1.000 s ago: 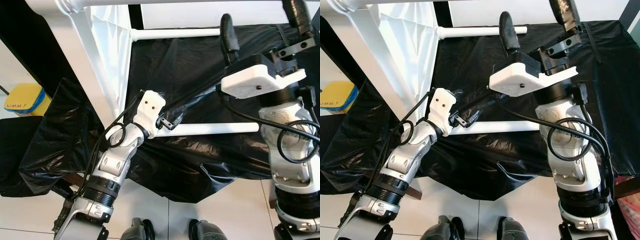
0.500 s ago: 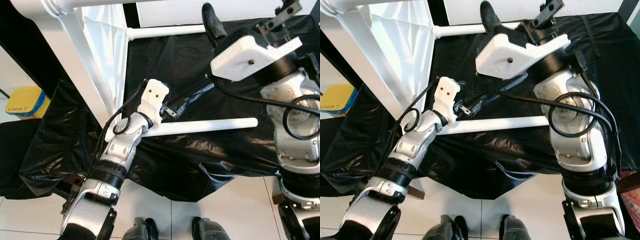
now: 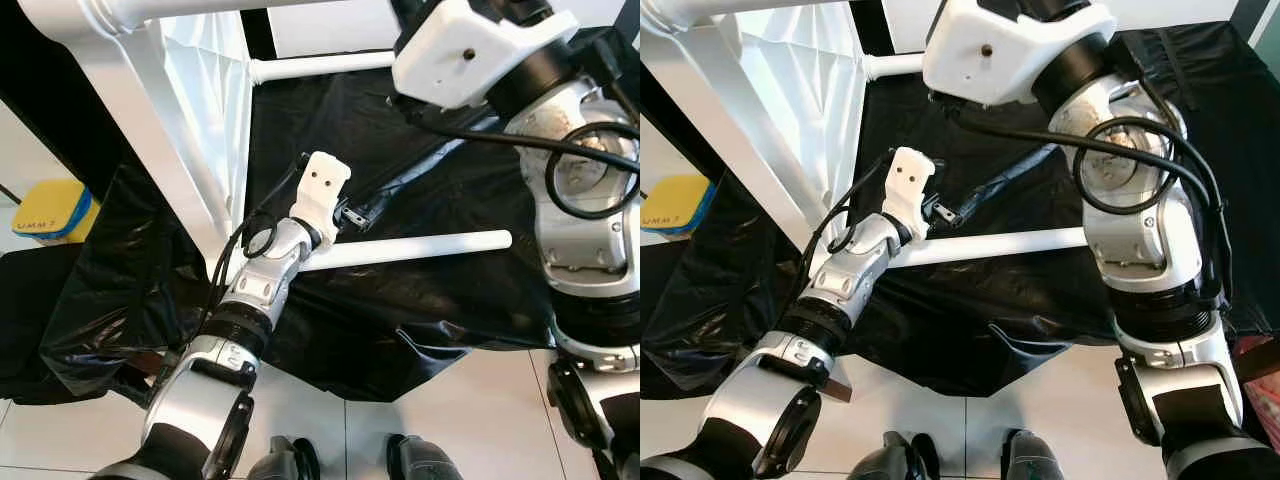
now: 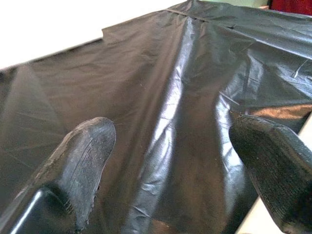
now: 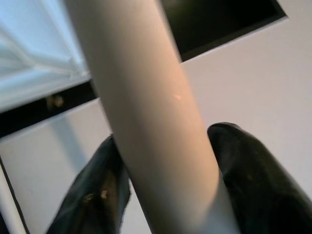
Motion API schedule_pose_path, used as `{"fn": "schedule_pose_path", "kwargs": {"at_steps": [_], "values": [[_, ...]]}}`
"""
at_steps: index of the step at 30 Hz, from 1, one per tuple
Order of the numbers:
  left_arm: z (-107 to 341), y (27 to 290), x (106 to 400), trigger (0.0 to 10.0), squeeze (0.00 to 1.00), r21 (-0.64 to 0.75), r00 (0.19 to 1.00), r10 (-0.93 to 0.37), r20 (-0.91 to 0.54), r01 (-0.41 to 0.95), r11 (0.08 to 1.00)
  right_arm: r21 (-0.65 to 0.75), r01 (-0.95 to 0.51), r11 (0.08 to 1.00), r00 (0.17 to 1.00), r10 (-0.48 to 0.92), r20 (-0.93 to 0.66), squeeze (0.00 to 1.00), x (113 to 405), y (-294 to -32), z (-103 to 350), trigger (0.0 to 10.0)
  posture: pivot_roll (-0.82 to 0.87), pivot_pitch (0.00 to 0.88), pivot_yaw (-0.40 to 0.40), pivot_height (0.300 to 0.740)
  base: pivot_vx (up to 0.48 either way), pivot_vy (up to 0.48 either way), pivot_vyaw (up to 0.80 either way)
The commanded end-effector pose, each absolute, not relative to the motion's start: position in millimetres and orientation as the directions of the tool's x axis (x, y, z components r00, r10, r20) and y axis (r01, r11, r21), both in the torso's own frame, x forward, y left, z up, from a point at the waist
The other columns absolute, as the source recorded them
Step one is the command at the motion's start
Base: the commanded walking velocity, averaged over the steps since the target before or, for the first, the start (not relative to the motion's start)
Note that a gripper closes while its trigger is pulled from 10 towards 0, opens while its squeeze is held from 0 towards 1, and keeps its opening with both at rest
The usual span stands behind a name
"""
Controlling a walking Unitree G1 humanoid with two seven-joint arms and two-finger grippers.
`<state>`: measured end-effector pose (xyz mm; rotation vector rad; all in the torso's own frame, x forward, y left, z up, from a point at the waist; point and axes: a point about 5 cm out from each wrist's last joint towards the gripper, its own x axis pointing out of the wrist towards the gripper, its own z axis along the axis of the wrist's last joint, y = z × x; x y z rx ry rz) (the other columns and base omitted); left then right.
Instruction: Building children table
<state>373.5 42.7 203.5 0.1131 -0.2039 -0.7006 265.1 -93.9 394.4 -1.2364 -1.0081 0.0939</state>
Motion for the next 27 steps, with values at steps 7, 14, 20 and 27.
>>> {"fn": "schedule_pose_path", "kwargs": {"at_steps": [7,14,20,27], "values": [[193,53,385,10.0,0.0,0.035,0.885,-0.444,0.142,0.444,0.895,-0.837,0.392,0.382,0.617,0.566,0.547,0.0,269,-86,399,10.0,-0.3,0.16,0.124,0.74,0.0,0.0,0.0],[191,79,396,10.0,0.0,-0.035,0.966,-0.227,0.124,0.233,0.972,-0.808,0.347,0.476,0.672,0.475,0.569,0.0,273,-96,404,10.0,-0.3,0.163,0.111,0.74,0.0,0.0,0.0],[202,112,405,10.0,0.0,0.003,0.99,-0.022,0.136,0.022,1.0,-0.729,0.337,0.596,0.712,0.346,0.612,0.0,279,-116,413,10.0,-0.29,0.166,0.108,0.74,0.0,0.0,0.0],[260,161,411,10.0,0.0,-0.029,0.93,0.241,0.279,-0.242,0.97,-0.551,0.386,0.74,0.69,0.165,0.705,0.0,273,-144,430,10.0,-0.28,0.174,0.106,0.74,0.0,0.0,0.0]]}}
